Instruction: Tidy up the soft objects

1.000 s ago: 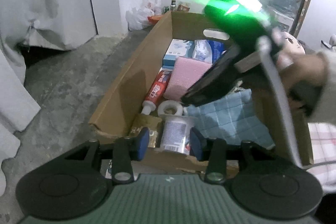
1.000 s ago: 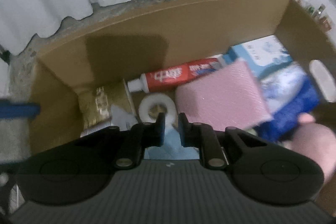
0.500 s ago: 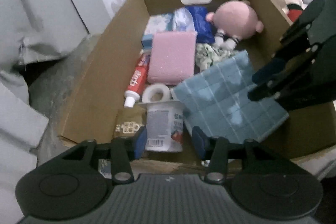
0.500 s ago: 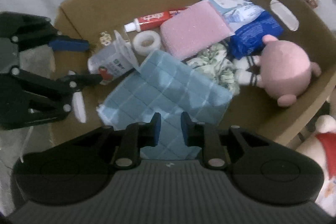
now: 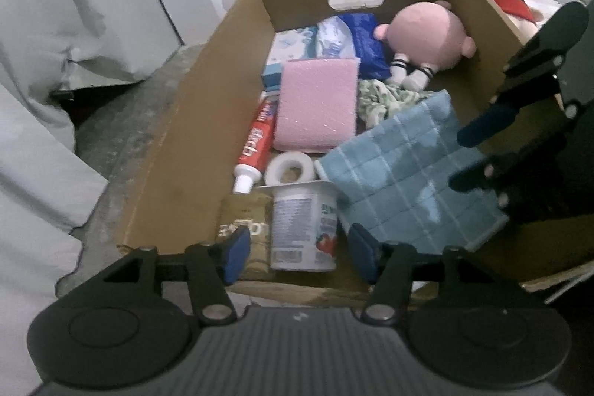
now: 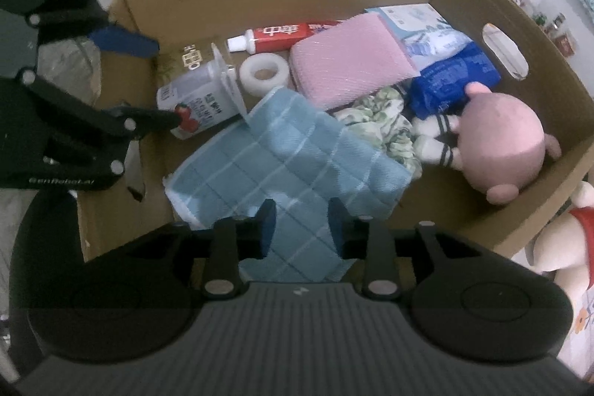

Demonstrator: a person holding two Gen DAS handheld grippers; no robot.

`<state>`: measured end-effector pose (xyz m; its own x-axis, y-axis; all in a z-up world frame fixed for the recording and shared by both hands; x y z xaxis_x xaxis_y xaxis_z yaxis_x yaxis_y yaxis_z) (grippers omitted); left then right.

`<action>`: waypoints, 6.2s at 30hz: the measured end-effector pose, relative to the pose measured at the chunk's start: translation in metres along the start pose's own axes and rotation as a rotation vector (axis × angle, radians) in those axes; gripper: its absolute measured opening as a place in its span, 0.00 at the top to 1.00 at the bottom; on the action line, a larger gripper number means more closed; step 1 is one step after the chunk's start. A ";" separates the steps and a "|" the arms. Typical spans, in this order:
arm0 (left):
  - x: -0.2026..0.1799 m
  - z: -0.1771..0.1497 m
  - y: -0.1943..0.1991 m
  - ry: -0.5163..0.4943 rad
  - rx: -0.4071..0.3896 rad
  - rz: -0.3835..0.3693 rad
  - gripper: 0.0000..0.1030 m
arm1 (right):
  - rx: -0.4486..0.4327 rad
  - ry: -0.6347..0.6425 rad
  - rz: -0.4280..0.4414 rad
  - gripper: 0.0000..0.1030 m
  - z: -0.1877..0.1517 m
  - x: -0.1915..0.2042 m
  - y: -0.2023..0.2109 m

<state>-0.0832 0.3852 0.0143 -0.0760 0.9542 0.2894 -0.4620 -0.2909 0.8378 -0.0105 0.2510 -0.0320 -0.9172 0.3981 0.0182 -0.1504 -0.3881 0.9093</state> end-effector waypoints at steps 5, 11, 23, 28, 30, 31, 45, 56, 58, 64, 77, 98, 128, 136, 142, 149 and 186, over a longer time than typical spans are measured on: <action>0.008 0.011 -0.007 0.004 -0.022 0.022 0.32 | -0.018 -0.004 -0.021 0.58 0.004 -0.006 -0.004; 0.003 -0.006 0.005 0.019 -0.057 0.029 0.29 | -0.054 -0.048 0.002 0.58 0.001 0.000 0.006; -0.008 -0.035 0.060 0.405 -0.585 0.166 0.07 | -0.756 -0.366 -0.063 0.38 -0.054 -0.025 0.108; -0.028 -0.044 0.061 0.475 -0.683 0.141 0.06 | -0.686 -0.387 0.021 0.36 -0.072 -0.039 0.098; -0.039 -0.046 0.059 0.457 -0.654 0.219 0.06 | -0.719 -0.342 -0.005 0.36 -0.086 -0.044 0.101; -0.043 -0.047 0.059 0.468 -0.646 0.247 0.05 | -0.765 -0.326 -0.020 0.36 -0.094 -0.046 0.106; -0.038 -0.054 0.065 0.515 -0.544 0.314 0.02 | -0.742 -0.393 -0.041 0.34 -0.129 -0.072 0.104; -0.023 -0.070 0.047 0.584 -0.396 0.355 0.02 | -0.773 -0.380 -0.014 0.29 -0.126 -0.058 0.110; -0.021 -0.072 0.044 0.605 -0.364 0.378 0.02 | -0.776 -0.374 -0.023 0.29 -0.126 -0.055 0.111; -0.026 -0.069 0.047 0.563 -0.354 0.426 0.02 | -0.777 -0.361 -0.020 0.28 -0.126 -0.048 0.114; -0.036 -0.060 0.052 0.501 -0.391 0.417 0.02 | -0.792 -0.354 -0.024 0.25 -0.123 -0.044 0.116; -0.044 -0.056 0.052 0.438 -0.411 0.425 0.02 | -0.774 -0.367 -0.034 0.24 -0.124 -0.047 0.114; -0.045 -0.058 0.054 0.405 -0.419 0.467 0.00 | -0.739 -0.370 0.019 0.21 -0.123 -0.045 0.100; -0.038 -0.061 0.055 0.444 -0.434 0.439 0.00 | -0.738 -0.362 0.011 0.21 -0.123 -0.044 0.098; -0.046 -0.056 0.057 0.424 -0.442 0.456 0.00 | -0.758 -0.358 0.004 0.21 -0.125 -0.044 0.103; -0.051 -0.052 0.056 0.412 -0.441 0.450 0.00 | -0.763 -0.360 -0.001 0.20 -0.128 -0.044 0.108; -0.071 -0.040 0.053 0.290 -0.441 0.477 0.00 | -0.724 -0.342 -0.007 0.18 -0.127 -0.036 0.102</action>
<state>-0.1380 0.3049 0.0196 -0.5624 0.7283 0.3916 -0.6302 -0.6841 0.3672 -0.0396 0.0913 0.0069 -0.7691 0.5896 0.2466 -0.4653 -0.7811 0.4163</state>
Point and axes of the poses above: each gripper's, at about its wrist camera, not at the fingertips, and y roughly against the way its jaws point, x to its left, z to its top, the point moved 3 cm from there along -y, roughly the way its jaws point, and after that the axes turned 4 degrees about -y, right-handed, at the moved point
